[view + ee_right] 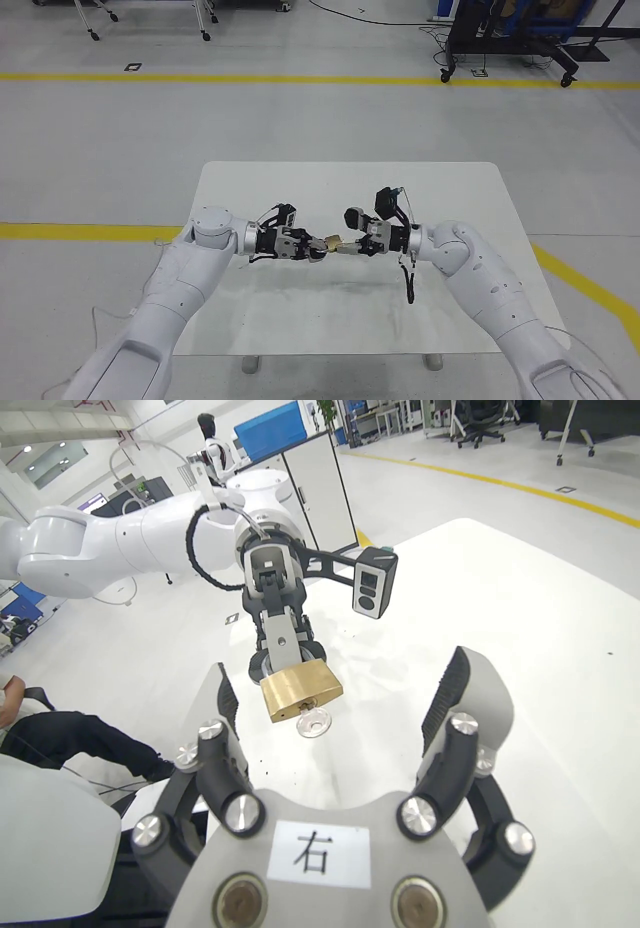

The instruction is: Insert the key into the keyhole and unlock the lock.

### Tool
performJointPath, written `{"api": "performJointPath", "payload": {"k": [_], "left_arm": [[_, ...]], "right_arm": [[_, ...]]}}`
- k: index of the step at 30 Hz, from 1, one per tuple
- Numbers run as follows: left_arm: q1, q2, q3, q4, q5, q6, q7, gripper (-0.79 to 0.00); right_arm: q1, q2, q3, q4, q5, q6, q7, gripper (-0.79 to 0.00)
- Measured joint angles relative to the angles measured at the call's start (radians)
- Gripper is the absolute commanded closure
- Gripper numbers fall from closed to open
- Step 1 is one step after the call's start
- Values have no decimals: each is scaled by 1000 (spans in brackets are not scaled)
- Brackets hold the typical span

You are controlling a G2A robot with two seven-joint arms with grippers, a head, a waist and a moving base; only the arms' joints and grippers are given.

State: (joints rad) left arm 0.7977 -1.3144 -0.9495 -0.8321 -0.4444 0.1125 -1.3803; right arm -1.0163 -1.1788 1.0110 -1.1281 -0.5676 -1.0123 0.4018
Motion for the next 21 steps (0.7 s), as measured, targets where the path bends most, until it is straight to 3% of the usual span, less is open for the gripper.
{"api": "performJointPath", "payload": {"k": [5,15,18,21], "left_arm": [[-5,-1,3,9,-8,3,15,0],[-8,-5,-8,20,-41,11,105,0],[-8,-5,-10,20,-43,9,126,0],[-5,-6,-13,19,-40,5,173,0]], "right_arm": [[12,14,-76,-43,111,0,77,-785],[-12,85,-135,-194,250,0,150,-785],[-15,102,-120,-192,235,0,131,-785],[-30,114,-63,-181,145,0,28,-785]]}}
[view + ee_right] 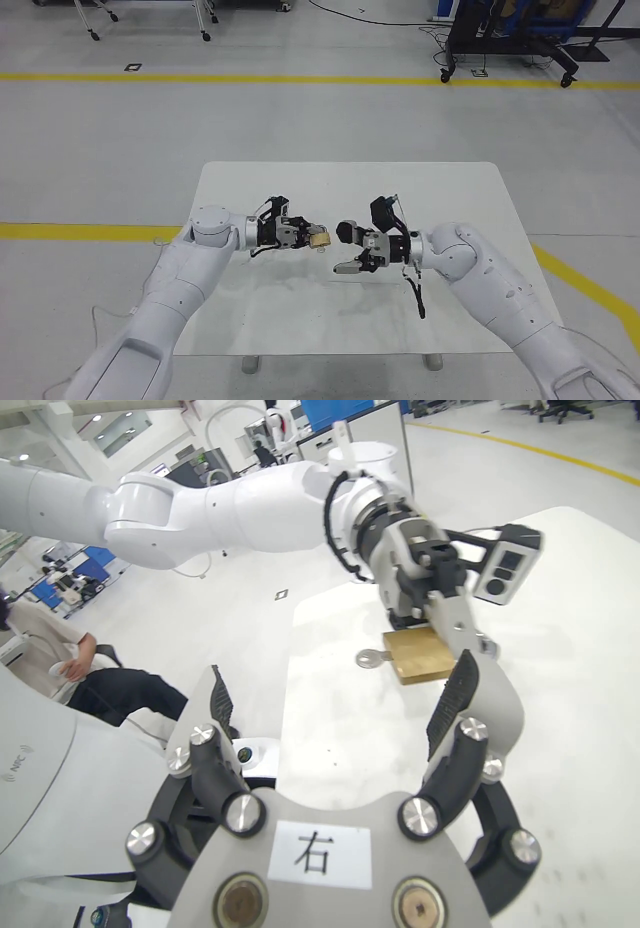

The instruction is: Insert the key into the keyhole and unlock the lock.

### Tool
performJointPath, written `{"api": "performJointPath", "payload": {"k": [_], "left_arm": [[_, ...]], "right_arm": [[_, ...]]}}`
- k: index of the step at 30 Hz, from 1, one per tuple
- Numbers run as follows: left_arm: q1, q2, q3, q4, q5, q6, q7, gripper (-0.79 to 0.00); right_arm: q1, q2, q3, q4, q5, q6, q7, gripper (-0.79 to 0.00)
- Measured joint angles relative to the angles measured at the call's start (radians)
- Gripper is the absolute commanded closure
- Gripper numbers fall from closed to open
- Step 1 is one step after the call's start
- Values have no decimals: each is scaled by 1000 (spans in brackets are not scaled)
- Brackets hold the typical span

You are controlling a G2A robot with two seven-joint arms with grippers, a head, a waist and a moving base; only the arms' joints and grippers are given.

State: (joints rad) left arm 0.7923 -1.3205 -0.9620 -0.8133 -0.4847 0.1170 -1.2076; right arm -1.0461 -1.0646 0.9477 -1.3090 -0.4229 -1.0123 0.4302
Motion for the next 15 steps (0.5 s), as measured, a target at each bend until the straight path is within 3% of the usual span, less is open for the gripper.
{"api": "performJointPath", "payload": {"k": [4,10,11,13,15], "left_arm": [[7,-3,-8,-8,-2,-14,94,0],[12,-6,-13,-13,-4,-5,178,0],[12,-6,-15,-11,-4,-1,196,0],[13,-9,-17,-9,-7,8,239,0],[11,-11,-18,-5,-12,29,267,0]], "right_arm": [[-32,4,52,-19,-75,8,-139,-785],[-31,4,46,-18,-63,9,-112,-785],[-31,4,46,-18,-63,9,-113,-757],[-32,4,51,-32,-80,26,-111,-385],[-43,3,54,-78,-161,98,-124,-329]]}}
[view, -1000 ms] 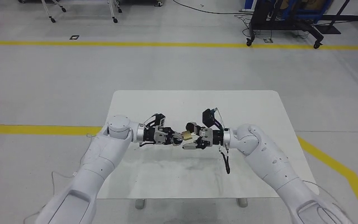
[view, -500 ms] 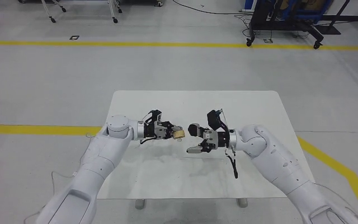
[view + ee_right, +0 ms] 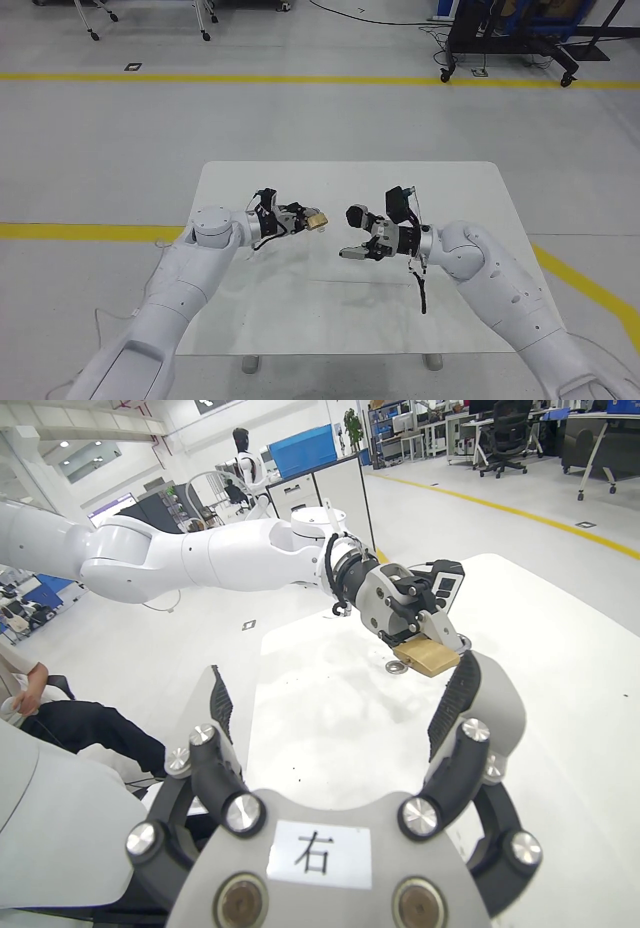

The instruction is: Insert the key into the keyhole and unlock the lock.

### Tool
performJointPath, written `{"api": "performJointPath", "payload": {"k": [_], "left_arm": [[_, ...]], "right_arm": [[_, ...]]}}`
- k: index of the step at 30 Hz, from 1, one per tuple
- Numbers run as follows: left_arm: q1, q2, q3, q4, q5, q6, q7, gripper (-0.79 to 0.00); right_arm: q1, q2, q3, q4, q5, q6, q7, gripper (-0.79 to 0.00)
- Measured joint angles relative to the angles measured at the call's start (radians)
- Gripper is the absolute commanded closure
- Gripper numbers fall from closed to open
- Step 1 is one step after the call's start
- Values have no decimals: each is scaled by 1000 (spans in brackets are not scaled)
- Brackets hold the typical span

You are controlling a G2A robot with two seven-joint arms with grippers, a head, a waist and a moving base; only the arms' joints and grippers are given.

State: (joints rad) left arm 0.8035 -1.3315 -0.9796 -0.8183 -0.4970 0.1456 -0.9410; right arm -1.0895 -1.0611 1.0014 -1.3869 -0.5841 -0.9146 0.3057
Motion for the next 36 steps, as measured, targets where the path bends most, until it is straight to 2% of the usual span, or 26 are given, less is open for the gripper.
{"api": "performJointPath", "payload": {"k": [4,7,13,21,28,36], "left_arm": [[-7,-4,6,2,9,18,38,0],[-8,-6,9,4,15,16,45,0],[-11,-8,20,7,36,24,27,0],[-14,-11,35,13,60,30,12,0],[-16,-14,35,20,56,39,7,0],[-14,-19,42,19,58,42,8,0]], "right_arm": [[-39,0,-19,-117,-347,192,-29,-320],[-58,1,-41,-168,-537,272,-23,-320],[-82,-3,-73,-229,-755,413,10,-351],[-88,-19,-125,-252,-913,534,-25,-336],[-92,-29,-157,-260,-995,551,-68,-314],[-84,-41,-177,-252,-1029,547,-50,-299]]}}
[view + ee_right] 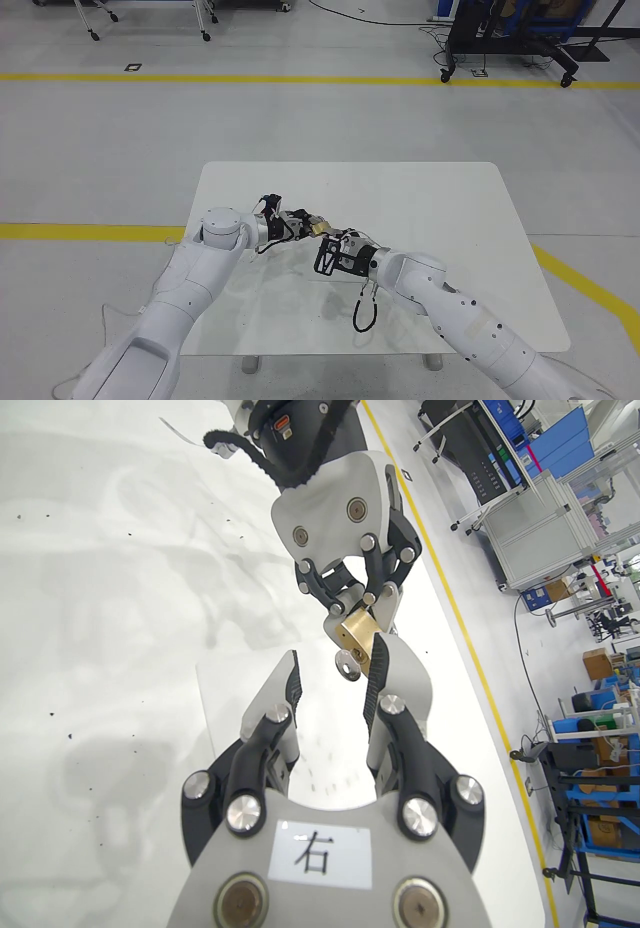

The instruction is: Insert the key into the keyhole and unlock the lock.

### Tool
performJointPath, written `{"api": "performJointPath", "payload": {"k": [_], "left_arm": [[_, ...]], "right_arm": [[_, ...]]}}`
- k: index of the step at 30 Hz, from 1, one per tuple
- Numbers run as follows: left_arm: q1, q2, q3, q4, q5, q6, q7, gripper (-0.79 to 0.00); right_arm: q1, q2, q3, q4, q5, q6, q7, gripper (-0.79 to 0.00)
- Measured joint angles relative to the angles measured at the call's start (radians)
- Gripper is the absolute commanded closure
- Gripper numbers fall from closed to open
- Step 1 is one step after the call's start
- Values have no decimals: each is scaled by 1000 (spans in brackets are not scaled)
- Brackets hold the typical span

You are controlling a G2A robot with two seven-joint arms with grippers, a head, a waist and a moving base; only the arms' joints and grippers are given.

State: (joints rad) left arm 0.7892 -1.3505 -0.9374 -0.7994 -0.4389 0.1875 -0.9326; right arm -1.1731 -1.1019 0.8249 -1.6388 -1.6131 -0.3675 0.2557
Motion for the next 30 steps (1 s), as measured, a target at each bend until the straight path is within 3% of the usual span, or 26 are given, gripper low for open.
{"api": "performJointPath", "payload": {"k": [6,12,23,30], "left_arm": [[0,-1,-2,2,1,-3,-4,0],[0,-1,-3,2,6,-2,-7,0],[5,-1,-6,-6,16,-24,-3,0],[24,2,-20,-32,21,-101,13,0]], "right_arm": [[3,-9,0,8,-9,23,5,-206],[-2,-16,1,12,-43,56,-14,0],[-14,-26,23,27,-7,58,-31,0],[-39,-32,104,44,269,24,-97,0]]}}
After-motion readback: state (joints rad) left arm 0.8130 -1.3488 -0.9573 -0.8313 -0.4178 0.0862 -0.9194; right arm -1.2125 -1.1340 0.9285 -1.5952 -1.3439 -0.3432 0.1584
